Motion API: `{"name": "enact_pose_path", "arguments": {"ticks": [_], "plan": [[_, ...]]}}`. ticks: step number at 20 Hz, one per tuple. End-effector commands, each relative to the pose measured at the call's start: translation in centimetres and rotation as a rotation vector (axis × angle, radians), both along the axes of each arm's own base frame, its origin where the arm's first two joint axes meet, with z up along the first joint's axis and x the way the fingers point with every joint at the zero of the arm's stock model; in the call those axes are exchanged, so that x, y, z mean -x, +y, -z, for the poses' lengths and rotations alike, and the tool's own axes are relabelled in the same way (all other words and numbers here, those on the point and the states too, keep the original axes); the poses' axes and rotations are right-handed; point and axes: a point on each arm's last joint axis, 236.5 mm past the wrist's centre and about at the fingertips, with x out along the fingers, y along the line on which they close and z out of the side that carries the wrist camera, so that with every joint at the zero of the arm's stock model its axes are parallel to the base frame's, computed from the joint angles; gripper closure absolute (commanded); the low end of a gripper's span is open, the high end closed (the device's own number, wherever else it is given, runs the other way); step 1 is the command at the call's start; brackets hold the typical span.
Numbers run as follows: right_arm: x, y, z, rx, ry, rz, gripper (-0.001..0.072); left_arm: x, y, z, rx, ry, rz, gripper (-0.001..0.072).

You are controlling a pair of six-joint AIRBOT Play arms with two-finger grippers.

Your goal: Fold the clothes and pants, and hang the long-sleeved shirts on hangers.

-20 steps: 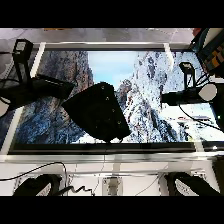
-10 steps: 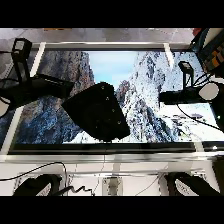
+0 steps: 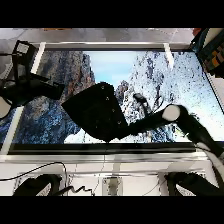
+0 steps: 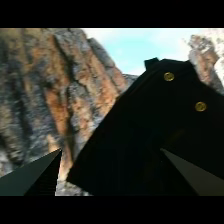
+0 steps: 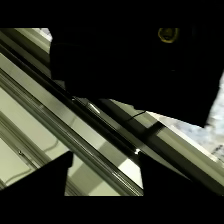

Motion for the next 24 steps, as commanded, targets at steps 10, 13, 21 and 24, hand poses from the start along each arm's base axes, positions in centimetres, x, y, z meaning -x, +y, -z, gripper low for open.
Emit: {"name": "enact_pose_path", "arguments": {"ticks": [10,13,21,24], "plan": [[1.7,10.5,8.6,-0.151,0.401,0.384,0.0039,-2.6,12.8,4.4,0.044,0.120,-0.389,0.0015],[0.2,11.3,10.0,-0.188,0.470,0.527,0.0039,-3.7,14.6,7.7,0.114,0.206,-0.446,0.0015],[-4.5,11.3,9.8,-0.225,0.260,0.545,0.0671,-5.7,14.7,17.7,0.180,0.444,-0.487,0.0071],[-3.7,10.5,9.8,-0.157,0.184,0.420,0.0672,-6.1,13.3,20.0,0.259,0.508,-0.483,0.0079]]}}
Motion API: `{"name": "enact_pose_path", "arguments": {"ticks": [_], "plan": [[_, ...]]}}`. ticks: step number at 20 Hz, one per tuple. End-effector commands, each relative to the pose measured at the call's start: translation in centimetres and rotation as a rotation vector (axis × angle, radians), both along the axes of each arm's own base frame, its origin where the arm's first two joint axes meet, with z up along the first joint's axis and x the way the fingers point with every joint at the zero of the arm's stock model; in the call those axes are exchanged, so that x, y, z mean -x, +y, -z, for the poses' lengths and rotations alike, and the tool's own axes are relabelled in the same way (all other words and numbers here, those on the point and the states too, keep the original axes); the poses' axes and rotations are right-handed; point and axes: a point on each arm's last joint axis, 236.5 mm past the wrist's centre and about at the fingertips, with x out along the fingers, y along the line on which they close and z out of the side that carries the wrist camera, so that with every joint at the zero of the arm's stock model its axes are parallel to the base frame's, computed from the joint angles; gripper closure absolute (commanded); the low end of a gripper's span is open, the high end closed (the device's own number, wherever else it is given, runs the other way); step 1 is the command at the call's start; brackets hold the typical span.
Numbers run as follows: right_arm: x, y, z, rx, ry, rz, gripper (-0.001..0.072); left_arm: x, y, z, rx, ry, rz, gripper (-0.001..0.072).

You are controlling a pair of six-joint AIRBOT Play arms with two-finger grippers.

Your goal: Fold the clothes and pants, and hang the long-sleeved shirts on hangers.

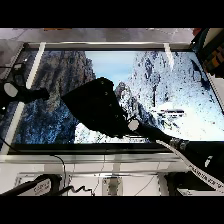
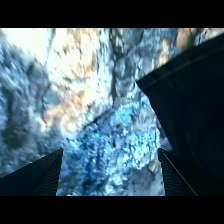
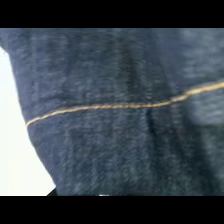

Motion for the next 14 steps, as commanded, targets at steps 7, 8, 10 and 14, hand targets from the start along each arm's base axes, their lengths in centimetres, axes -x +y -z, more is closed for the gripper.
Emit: {"name": "enact_pose_path", "arguments": {"ticks": [7,8,10,14], "plan": [[3.6,-5.7,-1.8,0.268,-0.248,-0.414,0.0674,1.7,-4.8,8.4,0.206,0.248,0.122,0.0095],[4.1,-6.1,-2.4,0.269,-0.258,-0.425,0.0674,1.6,-5.7,9.0,0.243,0.252,0.144,0.0095],[4.9,-6.7,-3.8,0.256,-0.280,-0.432,0.0674,1.3,-7.2,10.0,0.307,0.255,0.185,0.0095],[4.9,-6.6,-5.9,0.225,-0.327,-0.419,0.0674,1.9,-7.3,13.6,0.334,0.325,0.205,0.0103]]}}
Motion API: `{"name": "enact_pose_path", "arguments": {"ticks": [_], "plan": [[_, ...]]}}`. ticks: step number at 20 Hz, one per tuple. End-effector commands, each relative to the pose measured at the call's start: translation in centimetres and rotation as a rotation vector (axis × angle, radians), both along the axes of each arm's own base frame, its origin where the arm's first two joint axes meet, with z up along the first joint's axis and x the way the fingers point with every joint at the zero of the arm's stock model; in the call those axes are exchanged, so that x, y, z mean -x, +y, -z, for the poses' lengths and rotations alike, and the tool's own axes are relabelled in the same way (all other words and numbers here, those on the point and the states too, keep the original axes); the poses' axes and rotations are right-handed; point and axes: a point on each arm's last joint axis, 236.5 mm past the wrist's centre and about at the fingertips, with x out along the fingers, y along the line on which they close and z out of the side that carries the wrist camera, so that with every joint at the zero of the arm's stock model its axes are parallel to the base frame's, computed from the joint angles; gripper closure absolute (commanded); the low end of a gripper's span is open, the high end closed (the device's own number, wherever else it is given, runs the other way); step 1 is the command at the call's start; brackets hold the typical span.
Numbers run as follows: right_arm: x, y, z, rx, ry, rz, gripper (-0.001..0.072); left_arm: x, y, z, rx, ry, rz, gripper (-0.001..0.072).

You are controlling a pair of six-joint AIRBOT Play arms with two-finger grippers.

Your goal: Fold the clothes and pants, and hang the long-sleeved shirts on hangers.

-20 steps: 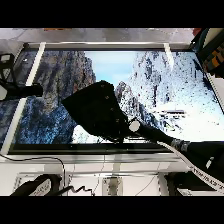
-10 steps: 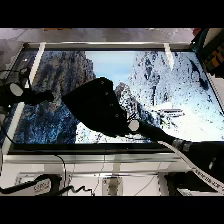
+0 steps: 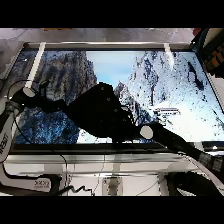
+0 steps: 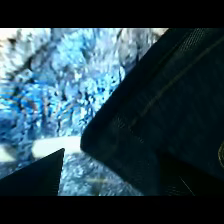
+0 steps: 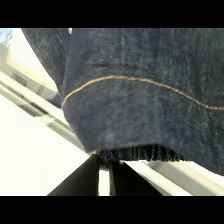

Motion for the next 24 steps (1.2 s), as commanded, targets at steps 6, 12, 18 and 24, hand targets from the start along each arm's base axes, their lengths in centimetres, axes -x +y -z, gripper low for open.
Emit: {"name": "enact_pose_path", "arguments": {"ticks": [6,12,18,24], "plan": [[0.0,-0.4,-1.3,-0.010,-0.042,-0.008,0.0673,-0.2,-3.0,3.5,0.197,0.048,0.003,0.0340],[-1.4,-0.1,-3.0,-0.027,-0.115,-0.007,0.0673,-1.7,-5.1,-1.3,0.354,-0.077,0.031,0.0688],[-8.6,-4.5,-14.5,-0.122,-0.387,0.152,0.0673,-2.7,-0.9,-17.4,0.356,-0.468,-0.043,0.0688],[-8.5,-8.0,-27.8,-0.274,-0.645,0.238,0.0673,3.8,-3.6,-35.7,0.341,-0.909,0.015,0.0688]]}}
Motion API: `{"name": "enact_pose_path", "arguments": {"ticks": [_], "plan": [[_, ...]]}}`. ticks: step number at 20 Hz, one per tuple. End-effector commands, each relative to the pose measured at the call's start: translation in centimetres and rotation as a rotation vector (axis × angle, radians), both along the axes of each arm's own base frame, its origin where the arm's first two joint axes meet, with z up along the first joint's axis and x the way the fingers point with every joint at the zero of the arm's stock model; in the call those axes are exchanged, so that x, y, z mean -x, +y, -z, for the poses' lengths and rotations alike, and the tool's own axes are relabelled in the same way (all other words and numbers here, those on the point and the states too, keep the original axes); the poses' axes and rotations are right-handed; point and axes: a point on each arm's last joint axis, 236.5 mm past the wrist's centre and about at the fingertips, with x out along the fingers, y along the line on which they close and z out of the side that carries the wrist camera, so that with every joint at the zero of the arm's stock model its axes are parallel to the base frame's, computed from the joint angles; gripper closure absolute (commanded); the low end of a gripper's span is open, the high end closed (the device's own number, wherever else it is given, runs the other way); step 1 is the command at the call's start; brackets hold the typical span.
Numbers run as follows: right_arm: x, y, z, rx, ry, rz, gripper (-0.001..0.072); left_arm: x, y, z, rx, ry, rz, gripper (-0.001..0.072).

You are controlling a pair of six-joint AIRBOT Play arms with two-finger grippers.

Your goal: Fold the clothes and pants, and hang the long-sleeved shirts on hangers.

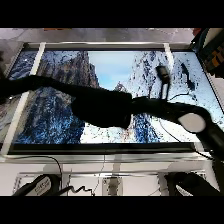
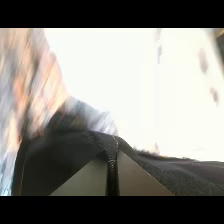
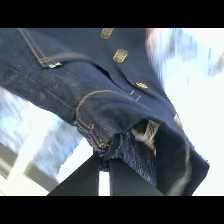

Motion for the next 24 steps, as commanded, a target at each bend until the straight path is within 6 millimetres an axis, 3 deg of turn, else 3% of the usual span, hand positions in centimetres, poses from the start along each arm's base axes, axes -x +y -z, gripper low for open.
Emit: {"name": "enact_pose_path", "arguments": {"ticks": [1,4,8,10,12,14,16,19,21,23,24], "plan": [[1.6,-1.9,-7.3,-0.065,-0.144,0.017,0.0673,5.5,-2.4,-9.6,-0.038,-0.252,0.001,0.0688],[5.8,-2.7,-9.3,-0.056,-0.141,-0.043,0.0673,10.7,-4.4,-14.4,-0.129,-0.407,0.001,0.0688],[12.0,-1.3,-12.0,-0.229,-0.031,-0.152,0.0673,16.2,-4.4,-17.4,-0.253,-0.505,-0.126,0.0690],[12.3,-0.8,-12.2,-0.292,0.032,-0.146,0.0674,17.2,-3.2,-19.1,-0.255,-0.554,-0.230,0.0690],[10.1,-1.0,-9.9,-0.238,0.078,-0.086,0.0675,15.9,-2.2,-17.7,-0.223,-0.482,-0.256,0.0691],[6.2,-1.2,-5.4,-0.149,0.157,0.005,0.0674,12.5,-1.3,-13.1,-0.155,-0.311,-0.227,0.0691],[1.9,-0.9,-0.3,-0.054,0.217,0.061,0.0675,7.7,-1.8,-5.9,-0.092,-0.110,-0.147,0.0691],[-4.2,-0.3,8.5,0.038,0.331,0.145,0.0675,-0.5,-6.2,5.8,-0.096,0.087,-0.031,0.0691],[-7.7,-1.7,14.0,0.001,0.464,0.269,0.0675,-5.5,-8.5,12.9,-0.100,0.174,-0.062,0.0691],[-11.2,-4.4,16.6,-0.101,0.523,0.393,0.0675,-8.5,-11.2,17.4,-0.051,0.251,-0.052,0.0691],[-13.0,-6.1,16.8,-0.132,0.492,0.436,0.0675,-9.9,-12.0,18.4,-0.036,0.260,-0.054,0.0690]]}}
